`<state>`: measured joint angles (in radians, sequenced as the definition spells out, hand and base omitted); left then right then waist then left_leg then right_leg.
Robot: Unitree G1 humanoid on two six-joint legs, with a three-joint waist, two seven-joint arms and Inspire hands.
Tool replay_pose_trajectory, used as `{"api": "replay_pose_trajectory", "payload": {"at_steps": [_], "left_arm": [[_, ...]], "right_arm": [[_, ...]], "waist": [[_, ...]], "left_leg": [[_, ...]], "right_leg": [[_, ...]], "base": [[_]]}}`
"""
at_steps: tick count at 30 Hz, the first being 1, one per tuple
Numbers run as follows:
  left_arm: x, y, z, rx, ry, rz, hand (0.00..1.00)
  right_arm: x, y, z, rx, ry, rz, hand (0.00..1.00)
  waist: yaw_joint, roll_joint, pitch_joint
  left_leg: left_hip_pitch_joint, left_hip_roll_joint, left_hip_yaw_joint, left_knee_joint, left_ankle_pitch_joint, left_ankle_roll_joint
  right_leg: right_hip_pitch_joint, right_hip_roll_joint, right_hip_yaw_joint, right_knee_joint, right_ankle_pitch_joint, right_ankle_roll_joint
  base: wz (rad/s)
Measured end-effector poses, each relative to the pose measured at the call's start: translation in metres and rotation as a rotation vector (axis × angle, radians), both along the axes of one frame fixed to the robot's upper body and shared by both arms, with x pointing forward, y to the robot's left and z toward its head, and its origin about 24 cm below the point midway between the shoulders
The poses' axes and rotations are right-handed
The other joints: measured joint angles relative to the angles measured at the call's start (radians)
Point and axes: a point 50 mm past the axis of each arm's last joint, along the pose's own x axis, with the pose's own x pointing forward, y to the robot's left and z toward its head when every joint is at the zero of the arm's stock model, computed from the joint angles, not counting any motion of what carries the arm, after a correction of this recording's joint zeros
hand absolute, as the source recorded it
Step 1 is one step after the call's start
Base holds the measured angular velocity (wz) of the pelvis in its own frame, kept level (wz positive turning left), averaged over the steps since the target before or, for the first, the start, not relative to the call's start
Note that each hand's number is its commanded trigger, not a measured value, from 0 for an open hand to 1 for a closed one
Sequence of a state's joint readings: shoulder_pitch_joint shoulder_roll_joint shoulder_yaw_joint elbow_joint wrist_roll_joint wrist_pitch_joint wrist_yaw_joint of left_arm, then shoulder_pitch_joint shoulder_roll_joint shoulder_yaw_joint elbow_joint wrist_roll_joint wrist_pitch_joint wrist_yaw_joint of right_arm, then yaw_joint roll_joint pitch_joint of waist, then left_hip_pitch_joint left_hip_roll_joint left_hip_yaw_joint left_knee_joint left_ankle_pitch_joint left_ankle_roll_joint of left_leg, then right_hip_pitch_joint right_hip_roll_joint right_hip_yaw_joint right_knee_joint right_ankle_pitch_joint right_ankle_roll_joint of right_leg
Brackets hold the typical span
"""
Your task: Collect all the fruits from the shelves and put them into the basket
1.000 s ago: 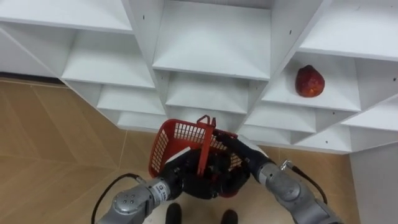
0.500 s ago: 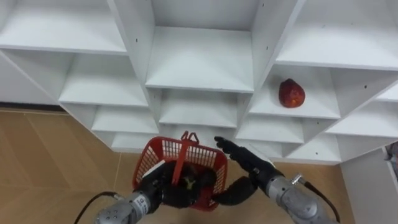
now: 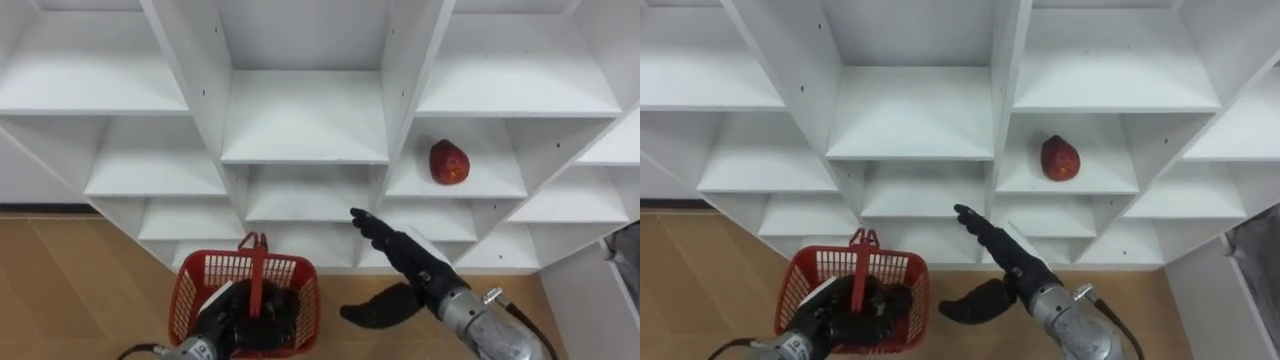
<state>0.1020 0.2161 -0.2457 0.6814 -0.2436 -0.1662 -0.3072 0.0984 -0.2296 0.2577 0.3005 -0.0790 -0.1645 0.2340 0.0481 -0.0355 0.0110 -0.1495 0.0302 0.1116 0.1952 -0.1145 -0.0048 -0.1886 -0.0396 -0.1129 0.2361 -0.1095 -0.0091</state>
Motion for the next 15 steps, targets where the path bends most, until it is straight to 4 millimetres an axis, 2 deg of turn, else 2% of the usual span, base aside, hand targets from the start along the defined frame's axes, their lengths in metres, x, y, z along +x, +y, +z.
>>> {"api": "replay_pose_trajectory", "payload": {"at_steps": [5, 10, 15], "left_arm": [[-0.007, 0.002, -0.003, -0.001, 0.016, 0.016, 1.00], [-0.007, 0.000, -0.003, -0.007, 0.014, 0.018, 1.00], [-0.002, 0.001, 0.003, -0.005, -0.027, 0.043, 1.00]], "right_arm": [[0.002, 0.001, 0.003, 0.020, -0.031, -0.040, 0.00], [0.003, 0.003, 0.004, 0.029, -0.050, -0.063, 0.00], [0.006, -0.007, 0.009, 0.021, -0.109, -0.151, 0.00]], "waist": [[-0.022, 0.001, 0.0002], [-0.026, 0.005, 0.0017], [-0.037, 0.013, 0.0000]], "left_leg": [[0.007, 0.005, -0.004, 0.008, -0.008, -0.002], [0.025, 0.012, 0.005, 0.009, -0.018, -0.007], [0.034, 0.016, 0.021, 0.003, -0.022, -0.008]], "right_leg": [[0.017, 0.006, -0.003, -0.016, 0.002, -0.001], [0.024, 0.013, 0.004, -0.017, -0.001, -0.004], [0.033, 0.019, 0.017, -0.016, -0.002, -0.005]], "base": [[-0.01], [-0.06], [-0.08]]}}
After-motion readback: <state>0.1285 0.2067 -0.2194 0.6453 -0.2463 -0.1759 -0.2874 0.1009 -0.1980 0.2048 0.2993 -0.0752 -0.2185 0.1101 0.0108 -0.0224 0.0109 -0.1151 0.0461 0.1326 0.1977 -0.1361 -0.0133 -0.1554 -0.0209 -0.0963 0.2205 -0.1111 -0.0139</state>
